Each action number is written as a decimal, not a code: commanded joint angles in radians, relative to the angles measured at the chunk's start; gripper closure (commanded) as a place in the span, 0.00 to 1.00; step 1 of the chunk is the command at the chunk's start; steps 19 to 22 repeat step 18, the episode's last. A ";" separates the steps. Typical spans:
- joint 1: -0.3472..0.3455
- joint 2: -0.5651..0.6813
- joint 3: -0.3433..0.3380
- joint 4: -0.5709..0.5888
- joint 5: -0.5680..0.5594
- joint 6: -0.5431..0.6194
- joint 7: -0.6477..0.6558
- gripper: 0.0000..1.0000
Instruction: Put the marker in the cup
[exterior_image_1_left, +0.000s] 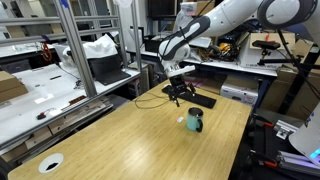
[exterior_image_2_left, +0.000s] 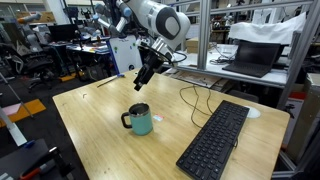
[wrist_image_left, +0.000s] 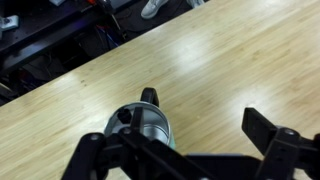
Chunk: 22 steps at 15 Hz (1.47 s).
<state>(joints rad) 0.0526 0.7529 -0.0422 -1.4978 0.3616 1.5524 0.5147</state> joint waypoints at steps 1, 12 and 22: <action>0.053 -0.135 -0.027 -0.154 -0.038 0.170 0.062 0.00; 0.111 -0.406 -0.007 -0.441 -0.254 0.455 0.210 0.00; 0.101 -0.482 0.006 -0.495 -0.281 0.468 0.231 0.00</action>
